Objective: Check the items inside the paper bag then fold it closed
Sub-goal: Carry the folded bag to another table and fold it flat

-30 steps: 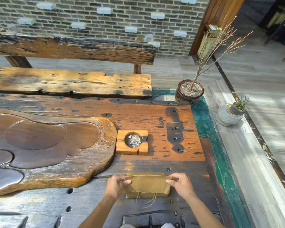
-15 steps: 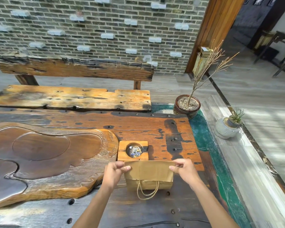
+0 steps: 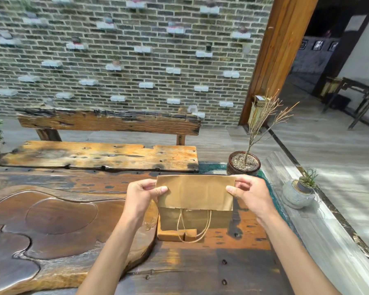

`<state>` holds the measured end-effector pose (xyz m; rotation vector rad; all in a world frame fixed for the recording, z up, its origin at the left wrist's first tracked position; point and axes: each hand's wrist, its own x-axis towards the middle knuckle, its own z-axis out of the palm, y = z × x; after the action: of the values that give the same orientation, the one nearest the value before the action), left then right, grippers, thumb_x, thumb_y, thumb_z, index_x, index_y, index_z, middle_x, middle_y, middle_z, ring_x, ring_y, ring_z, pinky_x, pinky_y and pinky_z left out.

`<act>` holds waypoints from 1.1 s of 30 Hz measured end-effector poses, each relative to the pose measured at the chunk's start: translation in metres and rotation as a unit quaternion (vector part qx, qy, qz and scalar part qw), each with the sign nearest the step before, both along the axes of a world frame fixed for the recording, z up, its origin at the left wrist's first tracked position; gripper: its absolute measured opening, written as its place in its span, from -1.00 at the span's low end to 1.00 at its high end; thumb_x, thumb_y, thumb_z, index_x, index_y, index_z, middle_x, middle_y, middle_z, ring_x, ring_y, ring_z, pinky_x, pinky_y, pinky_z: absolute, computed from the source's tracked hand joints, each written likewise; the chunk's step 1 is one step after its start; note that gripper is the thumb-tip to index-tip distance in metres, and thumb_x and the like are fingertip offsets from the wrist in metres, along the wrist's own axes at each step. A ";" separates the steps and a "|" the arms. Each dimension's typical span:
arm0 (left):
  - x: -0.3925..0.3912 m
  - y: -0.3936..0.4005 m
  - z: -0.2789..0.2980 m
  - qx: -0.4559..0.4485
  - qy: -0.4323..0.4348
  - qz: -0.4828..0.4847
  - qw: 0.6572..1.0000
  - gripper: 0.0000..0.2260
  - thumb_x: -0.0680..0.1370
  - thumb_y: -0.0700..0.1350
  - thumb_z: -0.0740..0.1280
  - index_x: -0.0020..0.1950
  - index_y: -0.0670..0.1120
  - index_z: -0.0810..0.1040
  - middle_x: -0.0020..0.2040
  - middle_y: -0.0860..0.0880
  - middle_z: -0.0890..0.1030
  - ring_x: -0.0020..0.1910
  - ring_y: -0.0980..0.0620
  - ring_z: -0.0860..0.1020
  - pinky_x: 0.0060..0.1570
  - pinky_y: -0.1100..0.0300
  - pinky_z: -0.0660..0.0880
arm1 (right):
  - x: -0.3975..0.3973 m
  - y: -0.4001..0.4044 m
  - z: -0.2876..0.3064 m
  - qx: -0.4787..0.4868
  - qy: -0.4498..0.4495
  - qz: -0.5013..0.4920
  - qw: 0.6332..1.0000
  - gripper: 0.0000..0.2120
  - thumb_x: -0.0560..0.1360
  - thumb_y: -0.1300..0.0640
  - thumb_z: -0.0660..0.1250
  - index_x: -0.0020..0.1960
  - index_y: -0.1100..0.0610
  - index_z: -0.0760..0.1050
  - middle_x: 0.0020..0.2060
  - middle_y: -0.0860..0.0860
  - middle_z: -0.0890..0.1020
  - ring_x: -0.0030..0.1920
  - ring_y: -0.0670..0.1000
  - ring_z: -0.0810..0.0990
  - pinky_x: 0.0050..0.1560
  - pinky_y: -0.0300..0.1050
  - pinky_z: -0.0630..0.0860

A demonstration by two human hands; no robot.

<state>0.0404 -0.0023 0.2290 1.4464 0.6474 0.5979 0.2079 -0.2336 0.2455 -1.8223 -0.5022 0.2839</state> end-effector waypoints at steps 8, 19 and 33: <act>0.002 0.011 0.068 0.046 -0.086 0.020 0.995 -0.86 0.39 -0.30 0.50 -0.13 -0.09 0.69 -0.28 0.06 0.74 -0.23 0.09 0.66 -0.27 0.29 0.58 | -0.003 0.014 0.073 0.105 -0.022 0.002 0.994 -0.74 0.40 0.43 0.46 0.02 0.20 0.56 -0.29 0.12 0.52 -0.21 0.03 0.50 -0.08 -0.09 0.49; -0.002 0.013 0.161 0.115 -0.174 0.023 0.978 -0.86 0.42 -0.32 0.48 -0.08 -0.12 0.71 -0.22 0.03 0.75 -0.21 0.14 0.69 -0.21 0.38 0.55 | -0.014 0.015 0.162 0.141 -0.104 -0.003 0.985 -0.75 0.39 0.39 0.49 0.00 0.17 0.58 -0.27 0.09 0.60 -0.23 0.00 0.59 -0.10 -0.23 0.58; -0.043 -0.001 0.195 0.102 -0.236 0.108 0.960 -0.82 0.39 -0.31 0.51 -0.16 -0.13 0.55 -0.33 -0.08 0.71 -0.29 0.01 0.68 -0.20 0.18 0.60 | -0.031 0.022 0.196 0.183 -0.113 0.074 0.974 -0.73 0.41 0.39 0.47 0.02 0.16 0.54 -0.31 0.04 0.63 -0.30 -0.10 0.63 -0.17 -0.36 0.53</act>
<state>-0.0024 -0.0028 0.4237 1.3597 0.3713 1.1665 0.1773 -0.2117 0.4414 -1.4643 -0.7978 0.0761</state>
